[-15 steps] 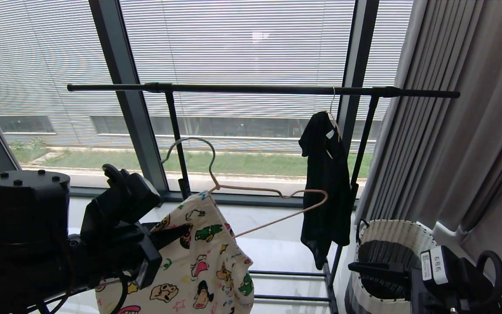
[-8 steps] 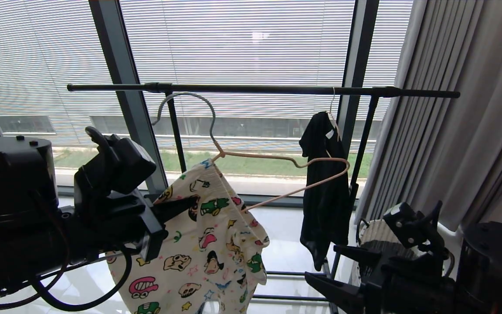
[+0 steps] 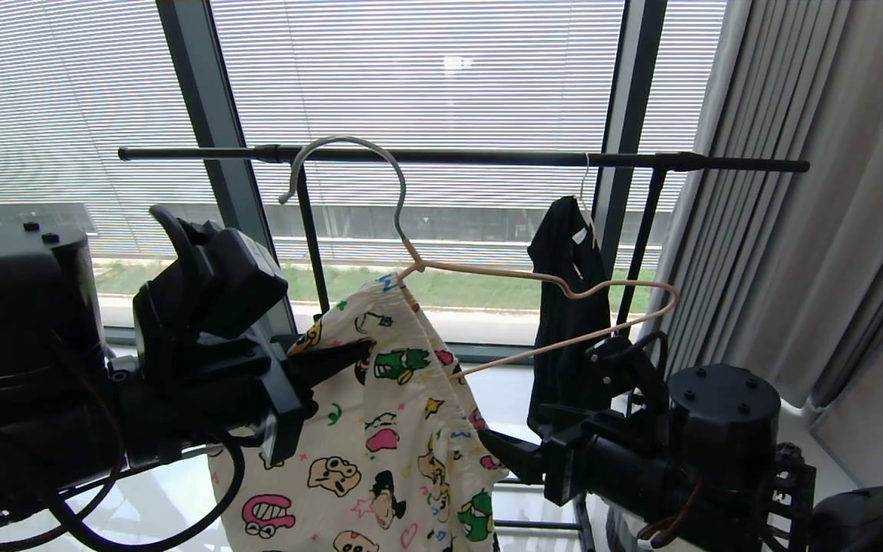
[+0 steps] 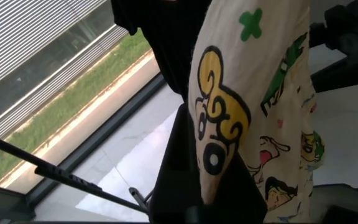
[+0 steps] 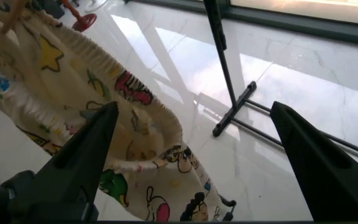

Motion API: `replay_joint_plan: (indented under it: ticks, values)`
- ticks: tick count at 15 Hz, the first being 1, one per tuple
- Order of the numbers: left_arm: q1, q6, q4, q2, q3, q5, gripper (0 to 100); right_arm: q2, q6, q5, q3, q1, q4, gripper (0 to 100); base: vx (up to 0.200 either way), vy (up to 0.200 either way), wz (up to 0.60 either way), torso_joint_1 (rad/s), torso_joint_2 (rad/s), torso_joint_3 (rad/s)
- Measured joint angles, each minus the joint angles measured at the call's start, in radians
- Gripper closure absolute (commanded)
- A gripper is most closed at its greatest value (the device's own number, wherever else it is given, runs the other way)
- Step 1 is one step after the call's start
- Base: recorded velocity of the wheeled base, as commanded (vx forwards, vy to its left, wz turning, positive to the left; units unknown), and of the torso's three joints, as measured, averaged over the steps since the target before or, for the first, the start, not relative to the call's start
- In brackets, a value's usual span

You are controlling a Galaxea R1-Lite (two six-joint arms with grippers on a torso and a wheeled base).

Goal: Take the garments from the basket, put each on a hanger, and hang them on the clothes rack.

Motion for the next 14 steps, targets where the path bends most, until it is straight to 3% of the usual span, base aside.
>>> replay_joint_plan:
  ticks: [3,7,10,14]
  values:
    - [-0.004,0.000,0.000,0.000,-0.002,0.002,100,0.039,-0.030,-0.037,0.006,0.039,0.000,0,0.000,0.000,0.00,0.000,0.00,0.000]
    - [0.005,-0.002,0.000,-0.001,-0.006,0.007,100,0.113,-0.069,-0.197,0.014,0.050,-0.001,0,0.000,0.000,0.00,0.000,0.00,0.000]
    - [0.037,-0.002,0.002,0.000,0.001,0.012,100,0.150,-0.107,-0.211,0.015,-0.027,-0.003,0,0.000,0.000,0.00,0.000,0.00,0.000]
    - [0.132,-0.004,-0.044,-0.002,0.081,0.019,100,0.154,-0.220,-0.200,-0.011,-0.210,-0.077,0,0.000,0.000,0.00,0.000,0.00,0.000]
